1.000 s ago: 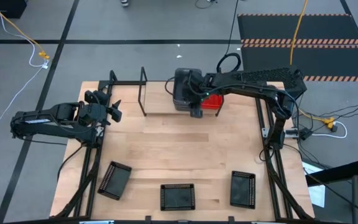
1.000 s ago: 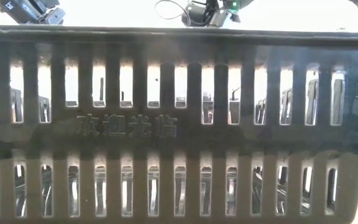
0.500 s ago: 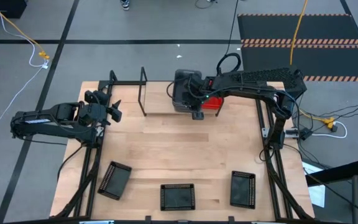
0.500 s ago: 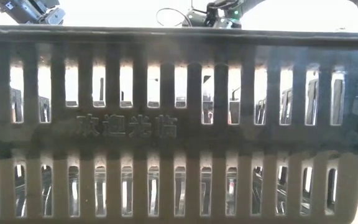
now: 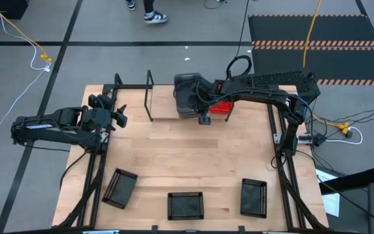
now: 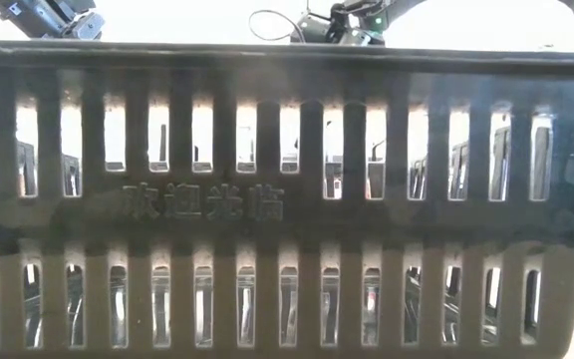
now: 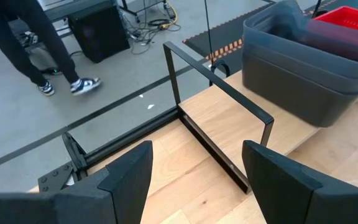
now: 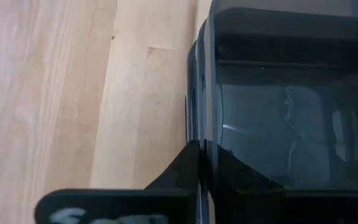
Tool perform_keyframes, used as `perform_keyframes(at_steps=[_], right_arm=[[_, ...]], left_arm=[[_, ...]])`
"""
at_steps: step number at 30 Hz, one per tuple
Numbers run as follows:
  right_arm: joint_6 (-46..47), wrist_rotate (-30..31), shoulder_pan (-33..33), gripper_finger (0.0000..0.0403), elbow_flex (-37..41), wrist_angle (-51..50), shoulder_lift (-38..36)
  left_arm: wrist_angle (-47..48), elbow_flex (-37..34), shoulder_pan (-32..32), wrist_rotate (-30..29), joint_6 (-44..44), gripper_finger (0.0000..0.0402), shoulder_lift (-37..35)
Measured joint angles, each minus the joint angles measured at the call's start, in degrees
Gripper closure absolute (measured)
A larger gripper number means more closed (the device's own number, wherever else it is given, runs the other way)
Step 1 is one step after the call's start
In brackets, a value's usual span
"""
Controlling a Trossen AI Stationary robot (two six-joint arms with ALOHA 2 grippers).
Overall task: Stack baskets on shelf by color
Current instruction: Stack the light black bin on top of the other light black bins on the shelf
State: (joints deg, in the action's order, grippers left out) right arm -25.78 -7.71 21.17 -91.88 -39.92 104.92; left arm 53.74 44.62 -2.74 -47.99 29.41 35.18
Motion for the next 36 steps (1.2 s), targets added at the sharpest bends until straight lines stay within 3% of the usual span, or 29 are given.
perform_keyframes(at_steps=[36], right_arm=[[6.9, -1.57, 2.01, 0.0384, 0.0, 0.79, 0.0]], left_arm=[[0.02, 0.0, 0.0, 0.0, -0.01, 0.0151, 0.01]])
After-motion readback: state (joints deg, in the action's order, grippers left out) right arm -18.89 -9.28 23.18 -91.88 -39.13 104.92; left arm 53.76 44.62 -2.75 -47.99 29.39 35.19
